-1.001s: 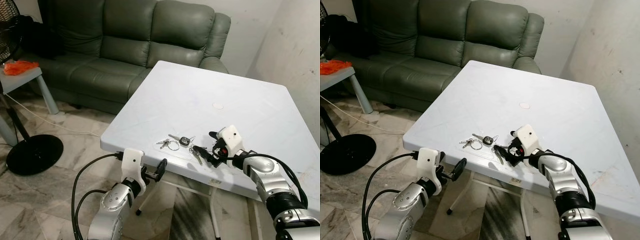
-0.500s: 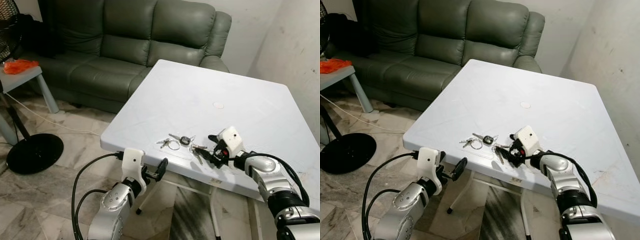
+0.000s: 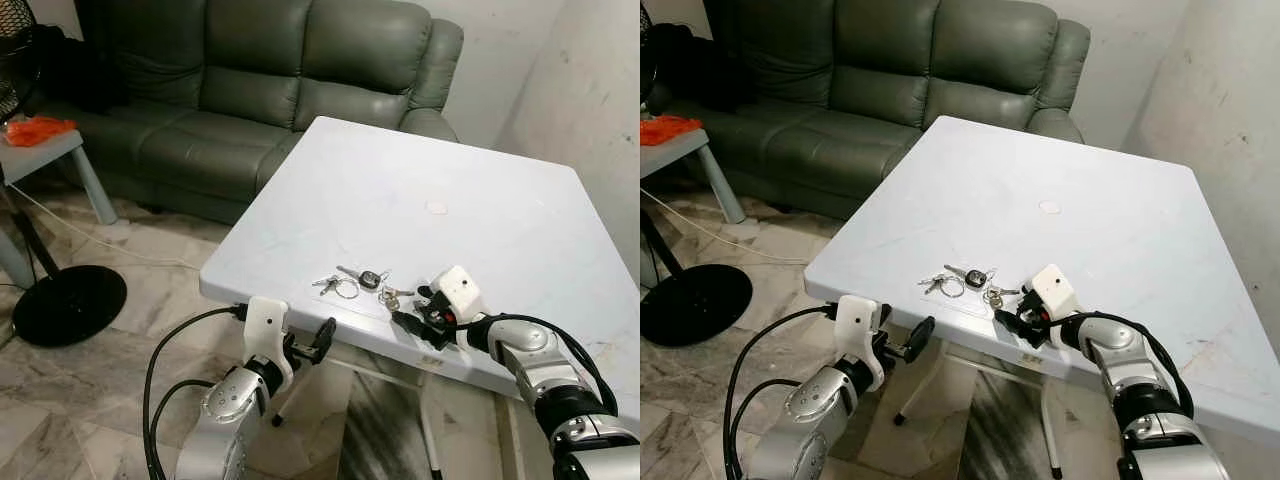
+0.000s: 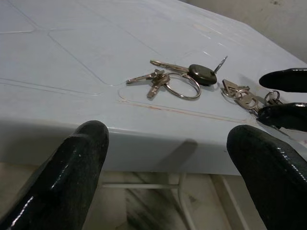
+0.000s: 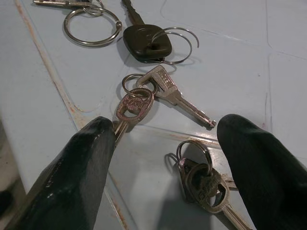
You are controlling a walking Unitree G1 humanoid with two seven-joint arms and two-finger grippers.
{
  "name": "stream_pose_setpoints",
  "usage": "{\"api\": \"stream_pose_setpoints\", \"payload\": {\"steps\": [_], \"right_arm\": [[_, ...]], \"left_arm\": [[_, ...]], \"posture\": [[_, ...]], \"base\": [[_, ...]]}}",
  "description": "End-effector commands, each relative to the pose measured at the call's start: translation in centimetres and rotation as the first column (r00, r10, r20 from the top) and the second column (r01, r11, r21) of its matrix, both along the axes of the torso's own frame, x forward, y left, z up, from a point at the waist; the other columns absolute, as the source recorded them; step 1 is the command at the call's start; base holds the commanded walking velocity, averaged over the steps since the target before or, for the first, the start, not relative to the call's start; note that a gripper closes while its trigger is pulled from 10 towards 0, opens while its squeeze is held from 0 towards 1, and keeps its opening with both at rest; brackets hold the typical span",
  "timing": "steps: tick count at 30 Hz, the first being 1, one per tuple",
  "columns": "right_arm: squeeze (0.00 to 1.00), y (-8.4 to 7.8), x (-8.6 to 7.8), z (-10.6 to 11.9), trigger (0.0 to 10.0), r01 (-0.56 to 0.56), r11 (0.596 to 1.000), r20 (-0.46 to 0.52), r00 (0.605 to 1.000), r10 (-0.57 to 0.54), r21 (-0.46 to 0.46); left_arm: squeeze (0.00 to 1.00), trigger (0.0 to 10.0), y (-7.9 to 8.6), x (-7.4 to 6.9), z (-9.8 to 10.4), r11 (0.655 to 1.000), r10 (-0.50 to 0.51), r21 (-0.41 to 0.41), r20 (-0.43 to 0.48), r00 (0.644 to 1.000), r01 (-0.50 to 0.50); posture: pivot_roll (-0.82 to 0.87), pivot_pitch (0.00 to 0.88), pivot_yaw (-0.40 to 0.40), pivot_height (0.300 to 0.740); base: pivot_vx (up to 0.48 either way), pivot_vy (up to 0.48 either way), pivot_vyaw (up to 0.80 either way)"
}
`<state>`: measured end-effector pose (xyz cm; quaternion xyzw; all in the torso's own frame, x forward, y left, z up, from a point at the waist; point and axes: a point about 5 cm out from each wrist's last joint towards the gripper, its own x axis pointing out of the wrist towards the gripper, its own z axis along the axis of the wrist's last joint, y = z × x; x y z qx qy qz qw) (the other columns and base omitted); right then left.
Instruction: Hang keys on a hook
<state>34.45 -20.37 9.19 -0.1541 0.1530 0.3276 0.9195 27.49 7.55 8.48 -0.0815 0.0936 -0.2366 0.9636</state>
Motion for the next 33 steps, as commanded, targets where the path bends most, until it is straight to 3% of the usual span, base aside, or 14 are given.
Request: {"api": "stream_pose_setpoints", "payload": {"steps": [1, 2, 3, 4, 33], "right_arm": [[0.00, -1.2, -0.1, 0.1, 5.8, 0.023, 1.000, -0.015, 1.000, -0.023, -0.018], [0.00, -1.2, -0.1, 0.1, 2.2, 0.025, 1.000, -0.015, 1.000, -0.025, -0.018], [0.00, -1.3, -0.1, 0.1, 1.9, 0.029, 0.999, -0.016, 0.999, -0.029, -0.017], [0.00, -1.3, -0.1, 0.1, 0.0, 0.025, 1.000, -0.012, 1.000, -0.025, -0.006], [0.00, -2.3, -0.4, 0.1, 0.0, 0.032, 0.999, -0.027, 0.999, -0.031, 0.015]], "left_arm": [[0.00, 10.0, -0.9, -0.3, 0.3, 1.000, -0.008, -0.025, 0.001, 1.000, 0.008], [0.00, 10.0, -0.9, -0.3, 0.3, 1.000, -0.007, -0.025, 0.001, 1.000, 0.008], [0.00, 10.0, -0.9, -0.3, 0.3, 1.000, -0.007, -0.026, 0.001, 1.000, 0.007], [0.00, 10.0, -0.9, -0.4, 0.3, 1.000, -0.007, -0.026, 0.001, 1.000, 0.007], [0.00, 10.0, -1.2, -0.4, 0.3, 0.999, -0.014, -0.032, 0.000, 1.000, 0.014]], "posture": [[0.03, 0.061, -0.103, 0.740], [0.03, 0.061, -0.103, 0.740], [0.03, 0.061, -0.103, 0.740], [0.03, 0.061, -0.103, 0.740], [0.04, 0.055, -0.105, 0.740]], "base": [[0.000, 0.000, 0.00], [0.000, 0.000, 0.00], [0.000, 0.000, 0.00], [0.000, 0.000, 0.00], [0.000, 0.000, 0.00]]}}
